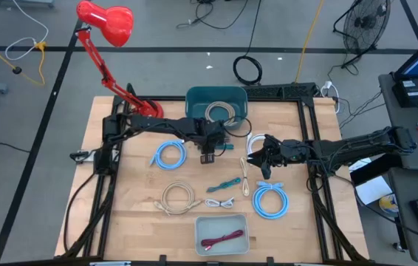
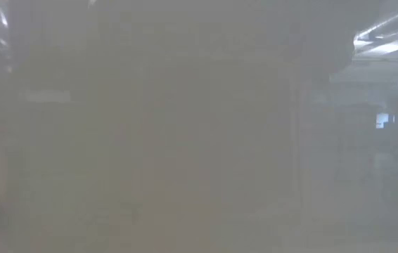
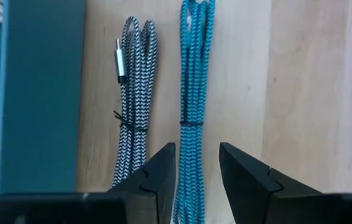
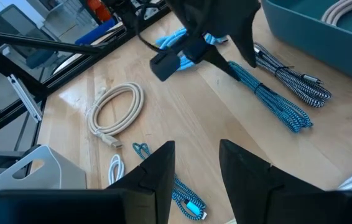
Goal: Pick & Place USB Port
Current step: Put the top blue charger cable into the gray bin
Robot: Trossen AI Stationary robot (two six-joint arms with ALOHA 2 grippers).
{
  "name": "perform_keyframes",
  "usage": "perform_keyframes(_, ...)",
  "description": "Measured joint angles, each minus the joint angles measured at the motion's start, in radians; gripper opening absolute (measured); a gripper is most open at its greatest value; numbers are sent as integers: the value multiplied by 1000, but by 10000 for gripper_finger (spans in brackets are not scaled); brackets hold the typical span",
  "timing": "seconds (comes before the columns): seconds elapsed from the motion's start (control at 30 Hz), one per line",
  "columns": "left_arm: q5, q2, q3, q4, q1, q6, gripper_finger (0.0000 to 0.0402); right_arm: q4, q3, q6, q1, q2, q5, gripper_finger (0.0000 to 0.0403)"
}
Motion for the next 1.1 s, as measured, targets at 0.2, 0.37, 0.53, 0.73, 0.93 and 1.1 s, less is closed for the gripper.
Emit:
perform_keyframes(0.2,25,34,0,-18,4,9,127,0,0,3,0,0,3,116)
perform_keyframes(0.37,-5,43,0,-5,-6,48,127,-1,0,12,0,0,5,116)
perform_keyframes(0.53,-15,56,0,-4,2,57,127,0,0,19,0,0,5,116)
perform_keyframes(0.73,19,92,3,-24,1,51,126,0,0,33,0,0,5,116)
perform_keyframes(0.93,-4,101,16,-36,-21,49,84,3,0,39,0,0,5,116)
perform_keyframes(1.1,0,109,64,-66,-30,27,16,5,0,39,0,0,5,116)
